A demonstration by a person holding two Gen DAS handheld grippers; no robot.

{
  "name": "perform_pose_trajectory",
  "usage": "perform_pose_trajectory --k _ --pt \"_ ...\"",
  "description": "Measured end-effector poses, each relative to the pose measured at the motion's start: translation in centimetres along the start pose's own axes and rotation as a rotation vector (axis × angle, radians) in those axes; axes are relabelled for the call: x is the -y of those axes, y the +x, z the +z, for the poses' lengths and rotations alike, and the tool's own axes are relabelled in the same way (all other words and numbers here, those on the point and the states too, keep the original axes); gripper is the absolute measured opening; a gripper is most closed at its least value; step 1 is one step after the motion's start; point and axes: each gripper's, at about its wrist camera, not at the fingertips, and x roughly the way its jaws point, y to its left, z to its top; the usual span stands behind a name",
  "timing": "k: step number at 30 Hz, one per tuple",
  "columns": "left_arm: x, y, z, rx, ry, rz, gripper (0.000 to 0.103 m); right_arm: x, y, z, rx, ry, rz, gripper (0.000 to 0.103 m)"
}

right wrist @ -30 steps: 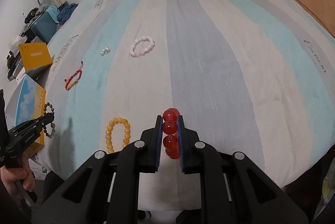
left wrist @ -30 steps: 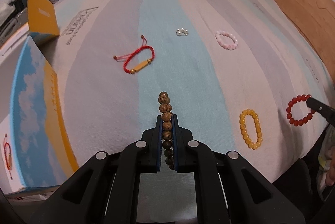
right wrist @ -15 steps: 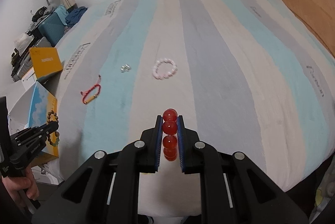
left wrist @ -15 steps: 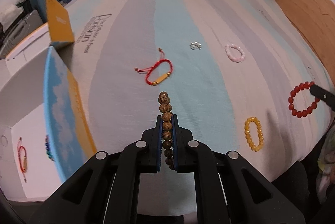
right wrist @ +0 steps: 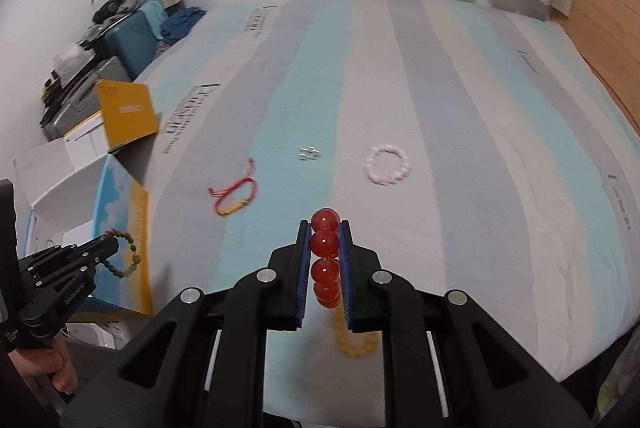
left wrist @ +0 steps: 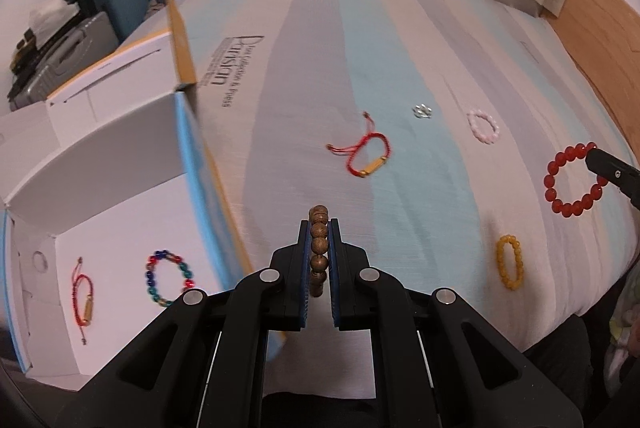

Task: Organize jewelry
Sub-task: 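Carry both bead bracelets over the open white box with both tools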

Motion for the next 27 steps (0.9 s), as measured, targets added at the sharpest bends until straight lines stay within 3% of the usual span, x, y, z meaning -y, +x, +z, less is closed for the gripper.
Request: perform_pose_trajectory --k 17,27 --pt "-10.2 -4.1 -0.4 0.019 -0.131 0.069 0.007 -12.3 0.4 1.7 0.005 -0.143 0.104 0.013" --pt "-17.4 -6.2 -2.2 0.029 -0.211 0.136 0.007 -20.5 0.3 1.8 0.011 -0.241 0.173 0.013"
